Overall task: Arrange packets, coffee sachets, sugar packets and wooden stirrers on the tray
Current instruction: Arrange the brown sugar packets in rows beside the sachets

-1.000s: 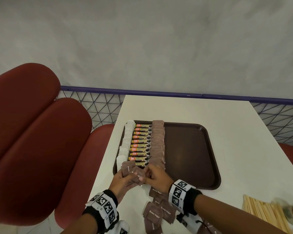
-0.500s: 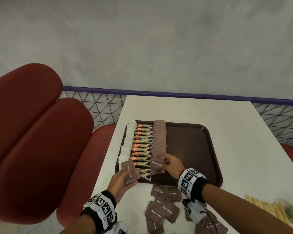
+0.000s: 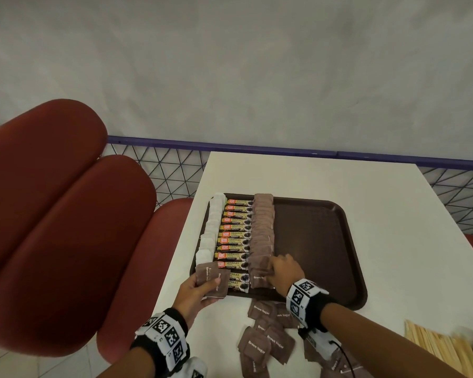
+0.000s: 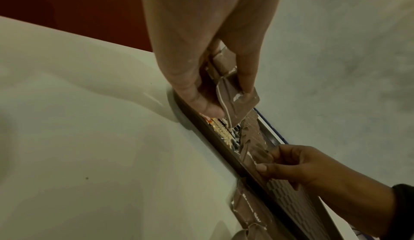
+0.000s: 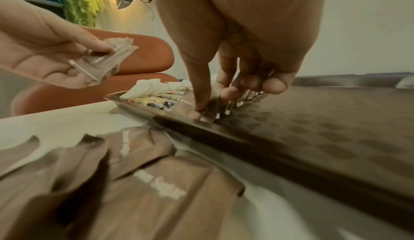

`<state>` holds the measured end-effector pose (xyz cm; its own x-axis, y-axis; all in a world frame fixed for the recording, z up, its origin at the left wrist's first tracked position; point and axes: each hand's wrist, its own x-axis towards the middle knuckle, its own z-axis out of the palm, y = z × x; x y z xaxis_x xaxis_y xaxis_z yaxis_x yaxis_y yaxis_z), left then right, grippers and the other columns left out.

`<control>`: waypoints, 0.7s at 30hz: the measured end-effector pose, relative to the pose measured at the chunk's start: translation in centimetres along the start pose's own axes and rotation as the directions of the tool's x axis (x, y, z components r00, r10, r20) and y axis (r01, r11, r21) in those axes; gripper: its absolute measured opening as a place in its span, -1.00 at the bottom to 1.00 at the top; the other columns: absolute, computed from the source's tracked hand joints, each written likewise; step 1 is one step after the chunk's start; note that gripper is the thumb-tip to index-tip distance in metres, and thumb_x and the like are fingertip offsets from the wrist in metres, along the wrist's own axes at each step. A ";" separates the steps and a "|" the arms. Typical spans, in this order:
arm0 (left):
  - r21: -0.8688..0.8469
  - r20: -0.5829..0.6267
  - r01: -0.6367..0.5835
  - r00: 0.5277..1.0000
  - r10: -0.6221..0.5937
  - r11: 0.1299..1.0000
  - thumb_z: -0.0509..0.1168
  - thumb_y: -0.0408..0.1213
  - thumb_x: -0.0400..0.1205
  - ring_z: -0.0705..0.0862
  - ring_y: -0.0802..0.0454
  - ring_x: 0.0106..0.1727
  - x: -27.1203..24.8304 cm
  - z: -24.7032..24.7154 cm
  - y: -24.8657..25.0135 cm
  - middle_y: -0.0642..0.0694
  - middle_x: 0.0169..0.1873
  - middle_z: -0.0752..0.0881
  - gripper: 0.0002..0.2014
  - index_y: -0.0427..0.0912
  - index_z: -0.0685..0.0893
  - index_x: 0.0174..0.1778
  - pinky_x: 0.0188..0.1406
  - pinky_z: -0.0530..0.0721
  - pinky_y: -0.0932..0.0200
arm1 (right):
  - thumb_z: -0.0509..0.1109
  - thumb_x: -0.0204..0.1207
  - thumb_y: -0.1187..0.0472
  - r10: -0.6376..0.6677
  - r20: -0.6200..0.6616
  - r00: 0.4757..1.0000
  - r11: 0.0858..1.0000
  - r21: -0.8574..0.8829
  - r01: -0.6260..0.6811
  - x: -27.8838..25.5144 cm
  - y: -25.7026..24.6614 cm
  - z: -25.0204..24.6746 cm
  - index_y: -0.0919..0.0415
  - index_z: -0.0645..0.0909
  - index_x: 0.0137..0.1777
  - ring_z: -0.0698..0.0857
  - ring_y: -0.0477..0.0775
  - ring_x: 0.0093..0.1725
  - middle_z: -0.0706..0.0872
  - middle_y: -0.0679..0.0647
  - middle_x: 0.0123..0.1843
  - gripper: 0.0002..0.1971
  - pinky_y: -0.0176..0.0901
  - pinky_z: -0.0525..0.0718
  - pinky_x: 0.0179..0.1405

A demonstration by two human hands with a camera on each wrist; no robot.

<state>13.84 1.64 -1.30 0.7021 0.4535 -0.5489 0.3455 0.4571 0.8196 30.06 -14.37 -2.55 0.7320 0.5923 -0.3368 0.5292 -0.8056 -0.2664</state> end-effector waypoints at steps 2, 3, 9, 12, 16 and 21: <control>0.007 0.005 0.003 1.000 -0.003 1.000 0.35 -0.46 0.55 0.70 -0.16 0.10 0.1 0.1 0.0 -0.24 0.15 0.72 -0.64 -0.24 0.58 0.28 -0.17 0.70 0.13 | 0.34 0.52 0.10 0.008 -0.010 1.000 0.999 0.038 -0.007 0.0 0.1 0.2 0.20 0.47 0.28 0.43 0.15 0.35 0.56 0.14 0.30 -0.63 -0.04 0.48 0.31; 0.009 0.006 0.003 1.000 -0.003 1.000 0.36 -0.46 0.55 0.71 -0.16 0.10 0.1 0.2 0.0 -0.24 0.15 0.72 -0.63 -0.25 0.58 0.29 -0.20 0.70 0.14 | 0.35 0.51 0.10 0.001 -0.023 1.000 0.999 0.054 0.000 0.0 0.2 0.3 0.19 0.45 0.29 0.42 0.14 0.36 0.54 0.13 0.31 -0.61 -0.06 0.48 0.31; -0.005 0.031 -0.020 0.999 0.020 1.000 0.36 -0.48 0.54 0.73 -0.15 0.04 0.1 1.0 0.3 -0.25 0.11 0.74 -0.64 -0.29 0.58 0.27 -0.35 0.73 0.21 | 0.37 0.50 0.02 -0.042 -0.185 0.982 0.991 0.116 0.065 -1.1 0.1 0.4 0.15 0.38 0.26 0.38 0.07 0.32 0.47 0.05 0.28 -0.59 -0.14 0.51 0.25; 0.001 0.034 -0.023 0.999 0.023 1.000 0.37 -0.47 0.53 0.73 -0.17 0.06 0.2 1.4 0.2 -0.26 0.11 0.74 -0.62 -0.30 0.58 0.29 -0.30 0.74 0.16 | 0.32 0.54 -0.01 -0.117 -0.189 0.975 0.931 0.320 0.174 -2.0 -0.8 0.0 0.12 0.46 0.16 0.42 -0.04 0.21 0.49 -0.04 0.15 -0.70 -0.18 0.51 0.21; -0.011 0.050 -0.044 0.998 0.045 0.999 0.37 -0.49 0.53 0.75 -0.19 0.00 0.0 2.2 0.1 -0.27 0.05 0.77 -0.70 -0.21 0.63 0.17 -0.26 0.77 0.12 | 0.34 0.56 0.06 -0.193 0.005 0.981 0.717 0.684 0.137 -3.1 -3.1 0.1 0.13 0.51 0.06 0.57 -0.17 -0.10 0.57 -0.10 -0.10 -0.81 -0.26 0.57 0.00; -0.053 0.070 -0.038 0.997 0.042 0.998 0.34 -0.43 0.57 0.75 -0.20 0.03 -0.4 2.9 0.1 -0.34 0.07 0.76 -0.71 -0.31 0.63 0.22 -0.20 0.79 0.09 | 0.45 0.47 0.20 -0.211 0.118 0.970 0.622 0.782 0.040 -3.3 -4.8 0.7 0.06 0.45 -0.15 0.58 -0.05 -0.15 0.60 -0.05 -0.22 -0.82 -0.16 0.60 -0.06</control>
<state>15.43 -0.75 -0.52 0.7578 0.4179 -0.5011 0.2845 0.4795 0.8302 24.84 -12.47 -0.84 0.5481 0.7464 -0.3774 0.0229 -0.4644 -0.8853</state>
